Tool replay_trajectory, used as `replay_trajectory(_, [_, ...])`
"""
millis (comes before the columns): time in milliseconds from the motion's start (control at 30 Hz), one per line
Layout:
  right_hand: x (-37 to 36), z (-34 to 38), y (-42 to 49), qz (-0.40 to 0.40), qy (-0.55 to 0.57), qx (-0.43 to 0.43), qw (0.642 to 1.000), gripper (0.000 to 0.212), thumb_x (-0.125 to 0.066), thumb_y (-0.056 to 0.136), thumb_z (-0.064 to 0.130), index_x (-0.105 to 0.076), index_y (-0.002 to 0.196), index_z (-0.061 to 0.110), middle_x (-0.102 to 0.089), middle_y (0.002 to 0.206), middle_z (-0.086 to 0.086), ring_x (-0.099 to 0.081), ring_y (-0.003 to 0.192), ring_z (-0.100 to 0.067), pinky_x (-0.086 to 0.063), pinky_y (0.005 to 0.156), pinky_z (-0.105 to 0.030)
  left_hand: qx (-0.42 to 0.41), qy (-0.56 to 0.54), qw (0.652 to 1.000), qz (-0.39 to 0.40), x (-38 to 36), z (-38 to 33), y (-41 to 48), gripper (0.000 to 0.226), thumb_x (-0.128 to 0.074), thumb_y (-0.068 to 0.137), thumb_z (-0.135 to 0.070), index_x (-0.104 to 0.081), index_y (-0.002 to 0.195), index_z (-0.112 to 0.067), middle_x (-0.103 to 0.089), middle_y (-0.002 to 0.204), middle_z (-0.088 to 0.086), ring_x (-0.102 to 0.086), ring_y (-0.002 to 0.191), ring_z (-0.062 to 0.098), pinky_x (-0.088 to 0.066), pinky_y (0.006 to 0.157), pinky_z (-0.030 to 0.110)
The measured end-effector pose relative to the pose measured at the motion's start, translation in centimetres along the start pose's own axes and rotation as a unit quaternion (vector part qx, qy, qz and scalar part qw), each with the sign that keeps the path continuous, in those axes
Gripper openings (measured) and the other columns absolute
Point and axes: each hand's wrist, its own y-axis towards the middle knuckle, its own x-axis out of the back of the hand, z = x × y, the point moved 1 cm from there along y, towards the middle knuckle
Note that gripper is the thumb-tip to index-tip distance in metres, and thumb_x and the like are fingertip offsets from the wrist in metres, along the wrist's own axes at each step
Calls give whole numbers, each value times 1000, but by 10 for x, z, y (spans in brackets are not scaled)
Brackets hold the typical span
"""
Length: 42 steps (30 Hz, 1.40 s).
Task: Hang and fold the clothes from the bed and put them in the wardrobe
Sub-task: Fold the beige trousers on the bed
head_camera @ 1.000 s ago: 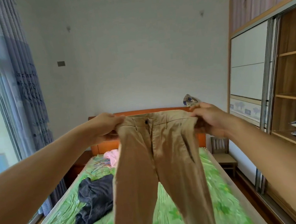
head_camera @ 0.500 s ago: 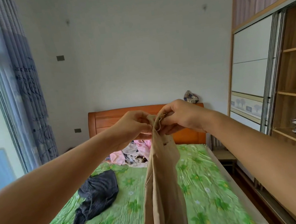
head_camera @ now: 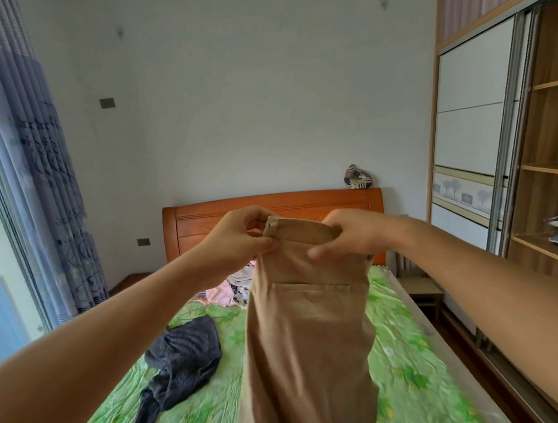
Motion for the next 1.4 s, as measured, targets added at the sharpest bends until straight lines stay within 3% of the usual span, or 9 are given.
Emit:
replay_trajectory(167, [19,-39,-16,58,-42,-95,993,32,-85,72,52,-79,95,30,-75,100,14,-66,102,-9,-48,103,-42,-19,4,1000,-10,27,0,1,32,-61,88,15,-62,117,-1,-67,100,8,-64,93,17,-56,80,25])
replay_trajectory(233, [25,-39,-18,27,2,-77,997,11,-85,75,43,-80,77,34,-74,81,20,-65,86,3,-51,88,-33,-26,14,999,-14,37,-3,1,31,-62,90,13,-61,117,-1,-66,98,5,-64,93,16,-56,80,24])
replay_trajectory(400, [43,-24,-13,-147,200,46,968,31,-83,77,6,-71,59,27,-68,64,10,-69,68,-7,-56,62,-22,-68,163,984,-6,61,-15,4,58,-67,87,10,-52,140,-8,-66,120,5,-65,104,6,-54,89,17])
replay_trajectory(633, [41,-6,-12,-229,356,124,898,71,-81,76,-4,-58,126,42,-77,98,-3,-74,95,-22,-60,74,-32,-17,169,985,16,87,-32,9,36,-65,87,11,-61,118,-8,-67,110,14,-65,102,30,-56,88,35])
replay_trajectory(800, [35,24,-11,-243,375,165,879,40,-76,74,-9,-73,104,17,-76,101,-4,-72,99,-24,-59,82,-36,-1,351,932,92,86,-75,24,79,-82,79,-41,-40,146,-39,-55,122,-11,-61,107,13,-49,88,27])
replay_trajectory(933, [32,40,-8,-250,385,171,872,44,-75,74,-12,-70,114,7,-75,106,-11,-71,104,-30,-58,89,-40,-33,454,883,118,50,-90,41,43,-78,82,-45,-61,118,-30,-67,105,-12,-65,94,11,-52,82,31])
replay_trajectory(1100, [35,10,-9,-136,423,101,890,59,-88,69,18,-64,123,22,-76,107,-6,-73,102,-25,-59,79,-33,-61,438,892,93,52,-96,58,19,-76,86,-36,-69,102,-30,-69,94,-15,-62,87,4,-45,69,22])
replay_trajectory(1267, [-28,-58,-16,14,254,-111,961,48,-90,71,20,-66,109,34,-74,113,7,-70,100,-17,-56,82,-36,-79,438,894,55,72,-113,64,15,-76,85,-38,-64,94,-40,-67,93,-19,-59,85,2,-43,71,29])
replay_trajectory(1400, [-73,-95,-23,26,262,-187,947,34,-80,85,25,-71,118,24,-75,109,2,-71,102,-24,-62,84,-46,-70,451,890,28,91,-120,66,19,-76,85,-38,-69,102,-32,-69,98,-13,-63,92,13,-47,80,35])
